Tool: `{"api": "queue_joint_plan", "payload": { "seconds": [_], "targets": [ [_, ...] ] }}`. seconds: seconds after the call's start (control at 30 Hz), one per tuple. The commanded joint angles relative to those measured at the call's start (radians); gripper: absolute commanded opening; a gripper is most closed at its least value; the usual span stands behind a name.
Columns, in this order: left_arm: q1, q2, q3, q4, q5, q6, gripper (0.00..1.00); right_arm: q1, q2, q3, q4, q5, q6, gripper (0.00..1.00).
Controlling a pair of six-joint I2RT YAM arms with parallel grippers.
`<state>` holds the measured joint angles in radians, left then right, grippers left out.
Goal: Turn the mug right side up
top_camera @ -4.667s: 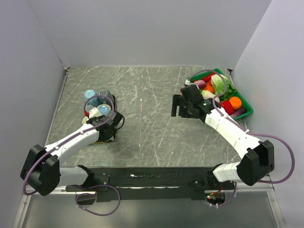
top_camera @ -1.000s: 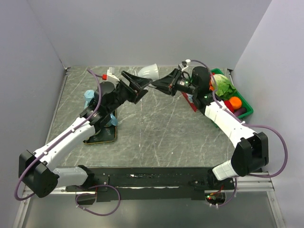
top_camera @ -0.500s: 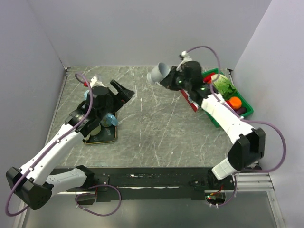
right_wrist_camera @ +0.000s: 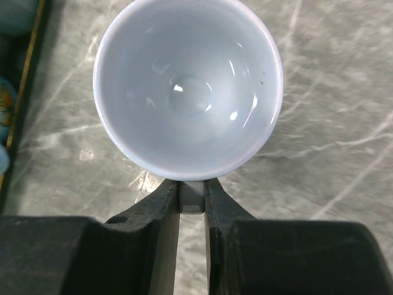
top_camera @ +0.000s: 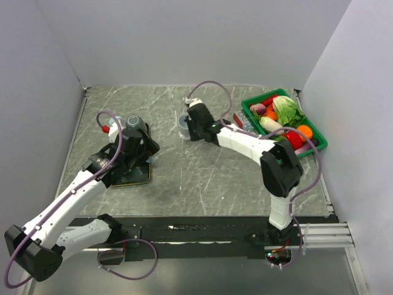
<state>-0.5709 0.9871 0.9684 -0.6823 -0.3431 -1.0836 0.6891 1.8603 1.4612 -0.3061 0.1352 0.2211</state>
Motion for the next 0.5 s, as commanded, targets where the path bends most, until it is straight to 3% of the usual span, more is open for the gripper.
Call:
{"api": "queue_joint_plan", "payload": {
  "seconds": [0.0,0.47],
  "targets": [
    [0.003,-0.039,-0.008,-0.075,-0.065,-0.036,0.96,0.064,0.048,0.100,0.114,0.151,0.015,0.00],
    [0.003,-0.100,-0.054,-0.134,-0.062,-0.049,0.96,0.150,0.318,0.355,0.024,0.285,0.080,0.00]
  ]
}}
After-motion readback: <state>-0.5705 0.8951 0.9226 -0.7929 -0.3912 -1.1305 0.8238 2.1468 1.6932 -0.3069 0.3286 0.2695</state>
